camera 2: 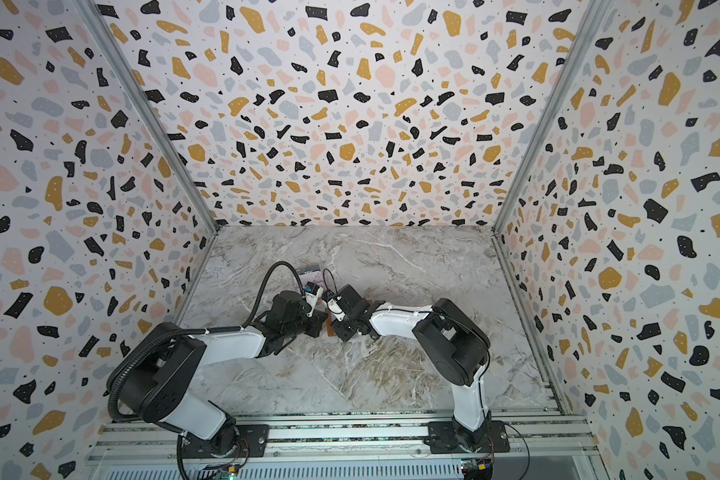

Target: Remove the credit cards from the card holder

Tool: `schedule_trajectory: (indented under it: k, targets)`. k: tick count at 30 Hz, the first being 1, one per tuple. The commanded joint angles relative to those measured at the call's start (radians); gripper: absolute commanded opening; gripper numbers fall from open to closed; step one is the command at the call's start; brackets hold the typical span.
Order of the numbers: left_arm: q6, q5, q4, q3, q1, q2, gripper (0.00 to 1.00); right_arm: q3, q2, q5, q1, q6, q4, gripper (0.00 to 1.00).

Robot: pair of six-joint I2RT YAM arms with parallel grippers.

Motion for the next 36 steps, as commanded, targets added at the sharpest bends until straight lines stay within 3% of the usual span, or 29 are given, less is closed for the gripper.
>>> schedule_trajectory:
  k: [1, 15, 24, 36]
  targets:
    - [0.008, -0.002, 0.035, 0.003, 0.0, 0.018, 0.02, -0.021, -0.028, -0.011, -0.003, 0.012, -0.035, 0.47]
    - [0.002, -0.006, 0.1, -0.017, 0.0, 0.09, 0.01, -0.022, -0.035, 0.021, -0.003, 0.015, -0.037, 0.46]
    - [0.01, -0.003, 0.123, -0.067, 0.0, 0.136, 0.0, 0.006, -0.025, 0.111, 0.019, -0.021, -0.095, 0.53]
    - [-0.005, -0.026, 0.148, -0.109, 0.0, 0.145, 0.0, 0.023, -0.025, 0.192, 0.038, -0.034, -0.112, 0.47]
